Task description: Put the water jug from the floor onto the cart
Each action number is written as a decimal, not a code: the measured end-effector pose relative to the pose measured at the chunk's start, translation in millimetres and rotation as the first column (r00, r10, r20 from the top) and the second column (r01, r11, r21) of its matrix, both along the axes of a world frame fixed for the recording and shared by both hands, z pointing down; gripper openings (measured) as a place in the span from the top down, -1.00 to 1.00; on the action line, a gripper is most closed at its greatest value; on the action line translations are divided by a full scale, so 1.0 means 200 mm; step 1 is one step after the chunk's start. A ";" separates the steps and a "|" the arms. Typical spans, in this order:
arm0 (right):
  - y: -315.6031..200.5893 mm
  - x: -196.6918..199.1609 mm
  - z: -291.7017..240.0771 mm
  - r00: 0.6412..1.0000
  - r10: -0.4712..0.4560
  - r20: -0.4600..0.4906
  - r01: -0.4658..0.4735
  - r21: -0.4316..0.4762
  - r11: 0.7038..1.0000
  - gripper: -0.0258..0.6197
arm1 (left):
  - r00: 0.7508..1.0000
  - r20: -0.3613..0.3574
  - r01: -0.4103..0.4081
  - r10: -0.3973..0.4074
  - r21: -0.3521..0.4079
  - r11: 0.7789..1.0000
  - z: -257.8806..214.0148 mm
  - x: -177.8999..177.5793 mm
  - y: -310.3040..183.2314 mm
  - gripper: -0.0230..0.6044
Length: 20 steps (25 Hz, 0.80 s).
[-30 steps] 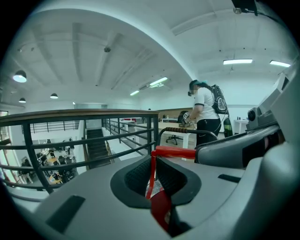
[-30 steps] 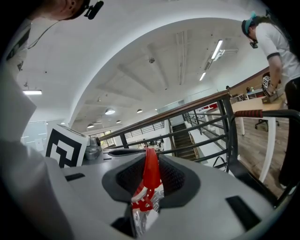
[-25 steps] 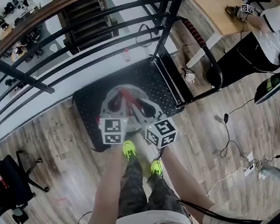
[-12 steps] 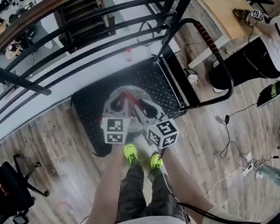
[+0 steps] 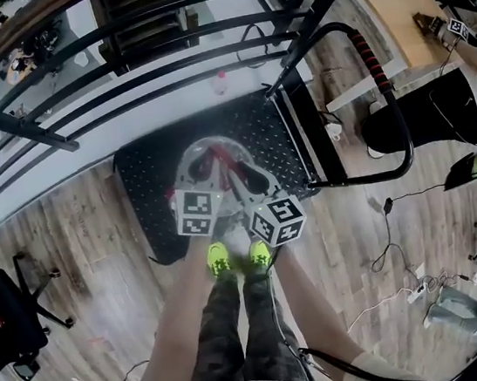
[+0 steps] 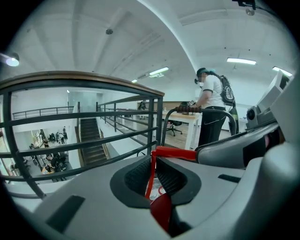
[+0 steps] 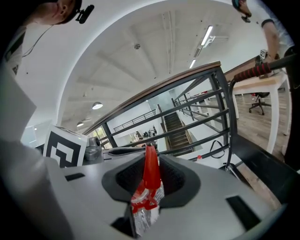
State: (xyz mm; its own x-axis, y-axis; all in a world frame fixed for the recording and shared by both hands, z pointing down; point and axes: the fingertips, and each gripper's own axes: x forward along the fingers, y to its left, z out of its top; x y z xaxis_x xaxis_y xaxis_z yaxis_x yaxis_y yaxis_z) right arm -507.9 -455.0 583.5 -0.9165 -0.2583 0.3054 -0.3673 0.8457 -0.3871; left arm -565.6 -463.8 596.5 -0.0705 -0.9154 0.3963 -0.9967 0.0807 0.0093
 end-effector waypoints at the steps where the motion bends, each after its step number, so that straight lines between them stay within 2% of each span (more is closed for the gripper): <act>1: -0.02 -0.01 0.02 1.000 -0.002 0.000 0.002 -0.005 1.000 0.64 | 1.000 0.003 0.003 -0.003 -0.005 1.000 0.02 -0.01 -0.01 0.84; 10: -0.20 -0.11 0.10 0.999 -0.007 0.035 0.006 0.016 1.000 0.64 | 1.000 0.009 0.024 -0.024 0.018 1.000 0.12 -0.11 -0.19 0.84; 16: -0.37 -0.12 0.14 0.997 0.057 0.049 -0.057 0.007 0.998 0.64 | 1.000 -0.006 0.026 -0.026 0.052 0.998 0.12 -0.13 -0.30 0.84; 20: -0.42 -0.12 0.15 0.998 0.058 0.031 -0.059 0.034 0.998 0.64 | 1.000 -0.003 0.009 -0.009 0.069 0.998 0.11 -0.12 -0.35 0.84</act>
State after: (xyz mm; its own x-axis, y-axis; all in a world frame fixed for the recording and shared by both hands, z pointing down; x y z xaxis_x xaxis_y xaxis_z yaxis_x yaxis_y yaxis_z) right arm -532.2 -539.9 614.4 -0.9079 -0.3219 0.2683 -0.4056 0.8362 -0.3691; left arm -589.3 -534.6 619.4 -0.0779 -0.9401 0.3320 -0.9959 0.0890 0.0183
